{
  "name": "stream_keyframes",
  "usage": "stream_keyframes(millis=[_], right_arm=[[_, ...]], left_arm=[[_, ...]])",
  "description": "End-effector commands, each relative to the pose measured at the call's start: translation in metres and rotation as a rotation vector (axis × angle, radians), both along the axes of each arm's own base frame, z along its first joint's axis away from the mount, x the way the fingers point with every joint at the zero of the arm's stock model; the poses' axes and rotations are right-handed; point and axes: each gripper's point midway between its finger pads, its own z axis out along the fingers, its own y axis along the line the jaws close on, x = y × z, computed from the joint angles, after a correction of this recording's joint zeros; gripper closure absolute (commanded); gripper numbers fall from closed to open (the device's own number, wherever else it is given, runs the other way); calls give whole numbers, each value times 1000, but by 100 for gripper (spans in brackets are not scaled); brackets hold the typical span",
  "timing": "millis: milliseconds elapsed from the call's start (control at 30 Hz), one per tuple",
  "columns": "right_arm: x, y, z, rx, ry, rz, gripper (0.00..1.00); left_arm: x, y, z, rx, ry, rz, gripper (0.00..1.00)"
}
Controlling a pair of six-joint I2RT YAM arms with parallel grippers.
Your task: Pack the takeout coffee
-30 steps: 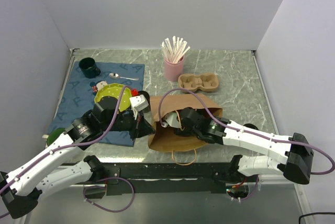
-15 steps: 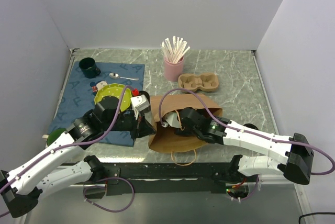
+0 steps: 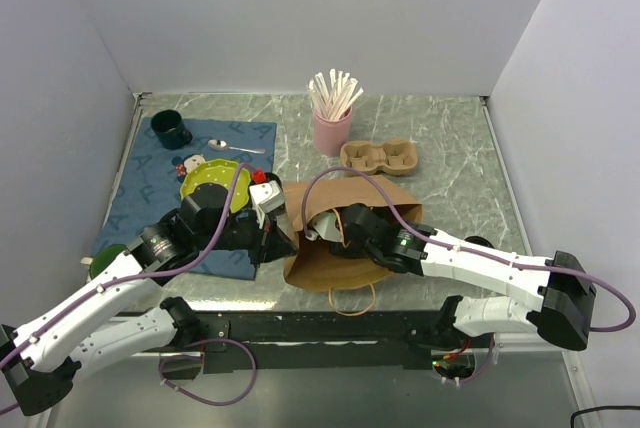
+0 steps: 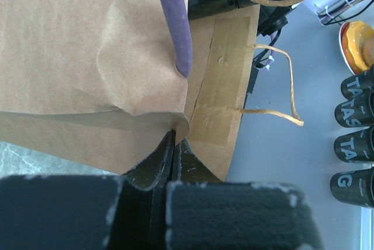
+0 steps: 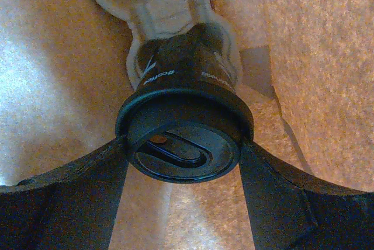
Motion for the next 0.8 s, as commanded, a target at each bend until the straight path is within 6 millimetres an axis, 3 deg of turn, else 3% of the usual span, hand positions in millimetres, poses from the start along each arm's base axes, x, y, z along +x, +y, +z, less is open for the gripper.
stream_keyframes(millis=[0, 600, 767], right_arm=[[6, -15, -17, -33, 19, -69, 48], [1, -26, -22, -44, 36, -88, 49], [3, -30, -12, -37, 13, -115, 50]], left_arm=[[-15, -7, 26, -65, -32, -89, 99], [-11, -9, 26, -59, -34, -81, 99], [-11, -10, 26, -58, -34, -84, 99]])
